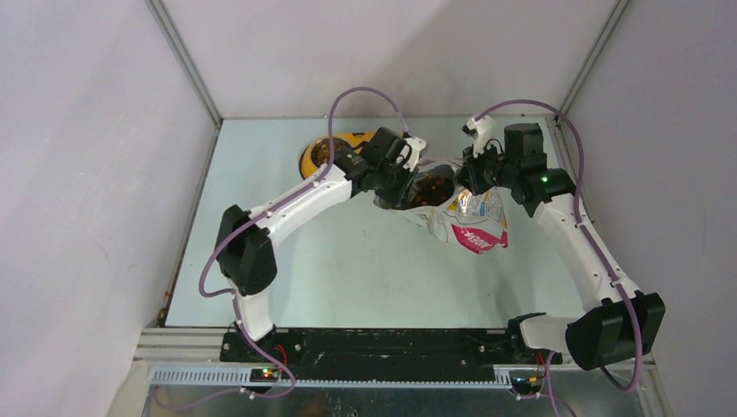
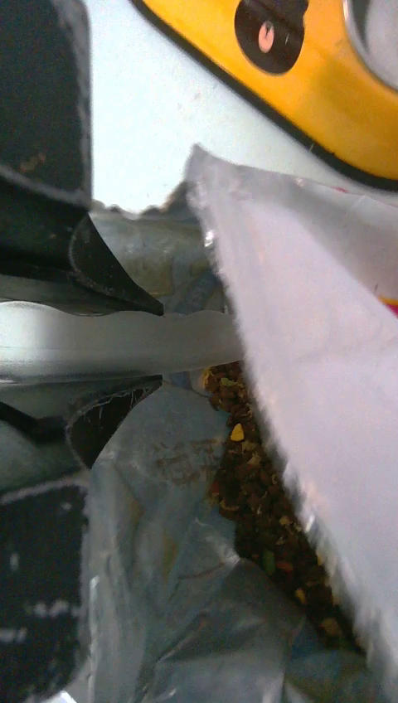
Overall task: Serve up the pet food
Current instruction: Collect the pet food from the pet food bag.
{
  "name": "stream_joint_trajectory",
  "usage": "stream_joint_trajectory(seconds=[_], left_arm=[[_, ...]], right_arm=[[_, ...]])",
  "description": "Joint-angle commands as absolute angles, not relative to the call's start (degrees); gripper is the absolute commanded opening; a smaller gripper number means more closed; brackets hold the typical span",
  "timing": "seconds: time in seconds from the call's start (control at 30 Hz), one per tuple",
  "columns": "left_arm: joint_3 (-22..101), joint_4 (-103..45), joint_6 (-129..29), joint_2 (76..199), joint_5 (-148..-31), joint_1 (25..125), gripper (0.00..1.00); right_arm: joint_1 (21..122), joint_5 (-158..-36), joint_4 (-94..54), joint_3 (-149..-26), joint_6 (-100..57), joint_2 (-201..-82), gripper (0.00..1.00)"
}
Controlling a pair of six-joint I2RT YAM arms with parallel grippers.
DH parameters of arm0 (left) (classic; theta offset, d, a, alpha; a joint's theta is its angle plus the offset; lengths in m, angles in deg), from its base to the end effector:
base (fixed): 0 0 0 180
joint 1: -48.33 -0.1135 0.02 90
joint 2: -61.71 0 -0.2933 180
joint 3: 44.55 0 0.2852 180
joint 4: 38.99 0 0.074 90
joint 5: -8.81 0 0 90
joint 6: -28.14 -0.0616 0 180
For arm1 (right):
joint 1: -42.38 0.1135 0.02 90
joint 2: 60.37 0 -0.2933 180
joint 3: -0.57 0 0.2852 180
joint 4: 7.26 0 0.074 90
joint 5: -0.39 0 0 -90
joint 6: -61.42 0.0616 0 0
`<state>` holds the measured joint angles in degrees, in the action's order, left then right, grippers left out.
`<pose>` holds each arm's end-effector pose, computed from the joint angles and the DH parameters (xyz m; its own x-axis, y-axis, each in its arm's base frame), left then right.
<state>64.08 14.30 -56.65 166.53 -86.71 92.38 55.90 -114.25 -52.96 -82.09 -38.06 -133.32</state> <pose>0.3319 -0.3293 0.3131 -0.6110 0.4653 -0.6404 0.6843 0.7172 -0.1318 0.3054 0.0999 0.3656 -0.4745 -0.2681 -0.8384 -0.6272 0.7713 0.1084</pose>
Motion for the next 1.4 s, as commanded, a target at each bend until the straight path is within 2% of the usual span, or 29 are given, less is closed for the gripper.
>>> stream_joint_trajectory(seconds=[0.0,0.37,0.8,1.37], left_arm=[[61.01,10.44,-51.01,171.19,-92.46,90.76,0.0],[52.62,-3.15,-40.0,174.99,-106.83,87.05,0.0],[52.84,-16.31,-31.19,181.01,-118.5,86.69,0.0],[45.37,-39.43,-18.58,176.92,-131.64,86.62,0.0]], right_arm=[[53.75,-113.59,-49.98,-81.28,-38.24,-131.85,0.0],[50.55,-114.33,-49.56,-79.9,-38.66,-133.43,0.0],[47.9,-115.64,-49.86,-79.37,-39.43,-133.54,0.0],[44.81,-117.37,-51.21,-79.42,-40.52,-132.83,0.0]])
